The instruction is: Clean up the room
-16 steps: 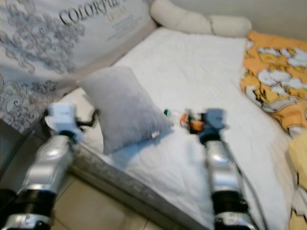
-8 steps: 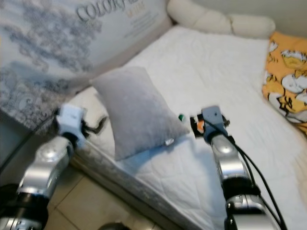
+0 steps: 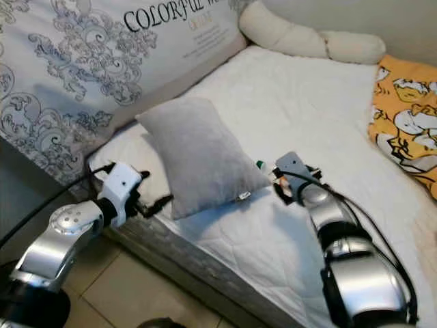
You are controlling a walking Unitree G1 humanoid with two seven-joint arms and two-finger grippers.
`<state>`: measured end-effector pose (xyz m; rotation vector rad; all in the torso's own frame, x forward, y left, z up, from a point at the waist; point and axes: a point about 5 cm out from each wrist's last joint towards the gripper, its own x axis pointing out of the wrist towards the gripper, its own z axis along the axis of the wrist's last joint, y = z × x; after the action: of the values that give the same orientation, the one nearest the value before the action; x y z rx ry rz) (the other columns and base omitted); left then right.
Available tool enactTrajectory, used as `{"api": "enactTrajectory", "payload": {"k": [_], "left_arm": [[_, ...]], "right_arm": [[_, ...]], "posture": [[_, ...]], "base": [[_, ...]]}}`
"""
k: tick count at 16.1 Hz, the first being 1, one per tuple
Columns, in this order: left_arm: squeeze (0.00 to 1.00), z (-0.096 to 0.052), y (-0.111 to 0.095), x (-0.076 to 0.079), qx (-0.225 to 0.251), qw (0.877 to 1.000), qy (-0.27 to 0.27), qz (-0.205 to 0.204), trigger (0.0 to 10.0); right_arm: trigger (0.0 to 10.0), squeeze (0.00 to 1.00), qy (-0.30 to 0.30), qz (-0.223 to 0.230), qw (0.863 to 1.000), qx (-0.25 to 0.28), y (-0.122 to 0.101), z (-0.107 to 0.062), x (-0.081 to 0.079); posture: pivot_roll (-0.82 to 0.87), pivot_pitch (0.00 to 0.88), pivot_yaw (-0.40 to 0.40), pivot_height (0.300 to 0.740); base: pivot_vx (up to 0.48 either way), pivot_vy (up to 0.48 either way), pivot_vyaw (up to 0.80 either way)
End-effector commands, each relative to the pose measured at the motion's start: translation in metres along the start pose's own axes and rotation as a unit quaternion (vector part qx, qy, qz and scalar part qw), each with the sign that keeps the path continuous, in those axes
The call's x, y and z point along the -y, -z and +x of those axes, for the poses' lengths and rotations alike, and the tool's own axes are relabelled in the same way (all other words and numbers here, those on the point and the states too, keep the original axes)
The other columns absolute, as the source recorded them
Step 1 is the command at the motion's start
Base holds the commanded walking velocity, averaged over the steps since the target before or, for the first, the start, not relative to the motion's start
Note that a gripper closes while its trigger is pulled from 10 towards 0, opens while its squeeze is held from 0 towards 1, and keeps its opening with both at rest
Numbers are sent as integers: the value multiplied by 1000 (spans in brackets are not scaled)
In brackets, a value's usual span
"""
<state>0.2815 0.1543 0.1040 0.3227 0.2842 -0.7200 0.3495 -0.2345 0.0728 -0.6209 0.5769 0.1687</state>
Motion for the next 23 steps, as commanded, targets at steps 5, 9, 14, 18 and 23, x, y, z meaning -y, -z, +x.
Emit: {"api": "enactTrajectory", "payload": {"k": [5, 9, 14, 18, 23], "left_arm": [[0, -28, -1, 5, -33, 998, 48, 22, 10000], [0, -50, -4, 11, -47, 998, 47, 17, 10000], [0, -78, -5, 16, -72, 996, 46, 13, 10000], [0, -97, -8, 22, -90, 995, 45, 13, 10000], [0, -116, -14, 27, -111, 992, 50, 17, 10000]], "right_arm": [[10000, 0, 34, -49, 998, -15, -1, -2, 17], [10000, 0, 54, -56, 997, -28, 6, -4, 26], [10000, 0, 62, -59, 995, -46, 17, -7, 31], [10000, 0, 76, -57, 993, -65, 31, -9, 30], [10000, 0, 94, -54, 990, -94, 50, -13, 32]], "posture": [[206, 0, 59, 740], [276, 0, 81, 740], [333, 48, 100, 740], [379, 105, 133, 740], [419, 150, 172, 740]], "base": [[0, 0, 0], [0, 0, 0], [0, 0, 0], [0, 0, 0], [0, 0, 0]]}}
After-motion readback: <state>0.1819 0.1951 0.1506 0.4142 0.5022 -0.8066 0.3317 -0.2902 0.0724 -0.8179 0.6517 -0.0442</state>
